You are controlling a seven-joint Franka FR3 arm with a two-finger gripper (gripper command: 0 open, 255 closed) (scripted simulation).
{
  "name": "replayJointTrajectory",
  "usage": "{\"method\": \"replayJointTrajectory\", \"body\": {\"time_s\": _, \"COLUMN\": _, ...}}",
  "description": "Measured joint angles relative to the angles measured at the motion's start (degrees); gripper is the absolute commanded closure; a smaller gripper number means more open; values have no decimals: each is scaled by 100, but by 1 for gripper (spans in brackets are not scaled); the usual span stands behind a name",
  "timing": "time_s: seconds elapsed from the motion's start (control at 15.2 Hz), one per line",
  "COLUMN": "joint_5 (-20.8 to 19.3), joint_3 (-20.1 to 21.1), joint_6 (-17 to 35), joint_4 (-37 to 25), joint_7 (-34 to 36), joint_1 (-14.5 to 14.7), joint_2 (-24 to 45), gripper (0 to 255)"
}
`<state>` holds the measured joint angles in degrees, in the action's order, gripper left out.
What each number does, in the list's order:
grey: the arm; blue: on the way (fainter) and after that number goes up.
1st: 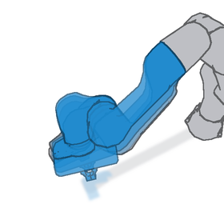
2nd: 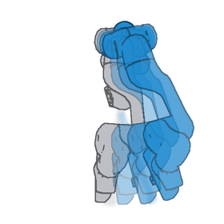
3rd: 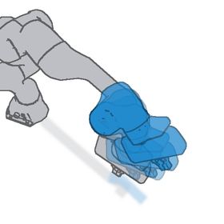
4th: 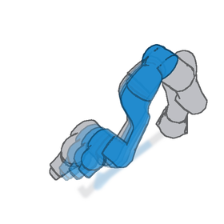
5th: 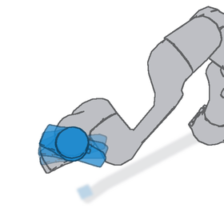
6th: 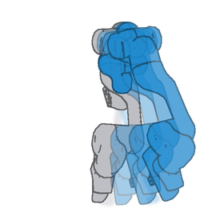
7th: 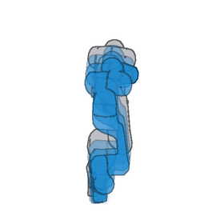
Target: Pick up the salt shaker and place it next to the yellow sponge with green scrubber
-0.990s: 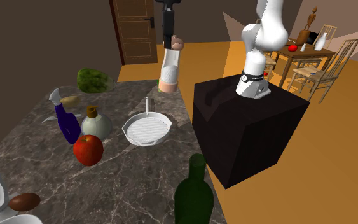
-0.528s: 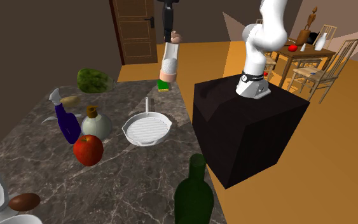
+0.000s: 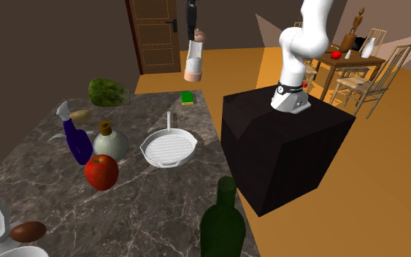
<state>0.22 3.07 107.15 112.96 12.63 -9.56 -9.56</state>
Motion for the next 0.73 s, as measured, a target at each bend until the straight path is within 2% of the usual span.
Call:
{"method": "replayJointTrajectory", "body": {"time_s": 0.4, "joint_5": -37, "joint_3": -488, "joint_6": 100, "joint_4": 440, "joint_7": -804, "joint_1": -327, "joint_2": -337, "gripper": 255}}
{"method": "replayJointTrajectory", "body": {"time_s": 0.73, "joint_5": -92, "joint_3": -925, "joint_6": 49, "joint_4": 384, "joint_7": -1497, "joint_1": -606, "joint_2": -334, "gripper": 255}}
